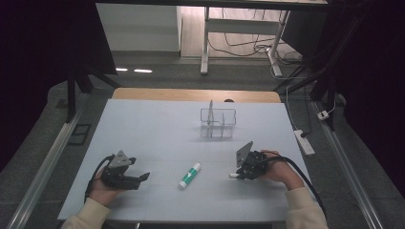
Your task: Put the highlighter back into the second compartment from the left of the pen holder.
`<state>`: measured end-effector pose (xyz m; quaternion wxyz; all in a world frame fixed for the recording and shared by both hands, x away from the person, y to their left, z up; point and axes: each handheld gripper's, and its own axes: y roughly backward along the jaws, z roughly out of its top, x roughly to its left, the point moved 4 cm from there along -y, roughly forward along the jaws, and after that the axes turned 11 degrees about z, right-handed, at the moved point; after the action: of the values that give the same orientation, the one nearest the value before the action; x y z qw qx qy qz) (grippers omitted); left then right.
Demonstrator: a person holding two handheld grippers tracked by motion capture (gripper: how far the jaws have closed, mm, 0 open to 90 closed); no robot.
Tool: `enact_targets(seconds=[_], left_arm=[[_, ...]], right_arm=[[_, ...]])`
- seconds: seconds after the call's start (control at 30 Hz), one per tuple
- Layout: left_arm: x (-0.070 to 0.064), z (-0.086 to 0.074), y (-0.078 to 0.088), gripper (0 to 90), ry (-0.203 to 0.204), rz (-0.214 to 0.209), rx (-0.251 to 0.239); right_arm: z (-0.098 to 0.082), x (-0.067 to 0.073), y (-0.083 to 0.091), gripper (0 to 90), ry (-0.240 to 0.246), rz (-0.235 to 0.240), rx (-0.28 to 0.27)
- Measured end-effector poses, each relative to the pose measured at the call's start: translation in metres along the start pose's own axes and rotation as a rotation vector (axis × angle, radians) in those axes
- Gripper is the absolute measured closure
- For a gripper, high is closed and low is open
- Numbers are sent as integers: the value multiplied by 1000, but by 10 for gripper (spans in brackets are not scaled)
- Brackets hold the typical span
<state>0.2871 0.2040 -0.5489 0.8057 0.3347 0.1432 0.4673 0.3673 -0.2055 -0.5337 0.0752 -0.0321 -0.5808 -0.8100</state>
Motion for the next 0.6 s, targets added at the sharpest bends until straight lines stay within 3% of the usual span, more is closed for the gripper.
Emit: enact_targets(seconds=[0.27,0.6], left_arm=[[0,0,0,195,2,1,-1],[2,0,1,195,3,2,-3]], right_arm=[[0,0,0,784,25,3,-8],[0,-3,11,785,-26,-32,-49]])
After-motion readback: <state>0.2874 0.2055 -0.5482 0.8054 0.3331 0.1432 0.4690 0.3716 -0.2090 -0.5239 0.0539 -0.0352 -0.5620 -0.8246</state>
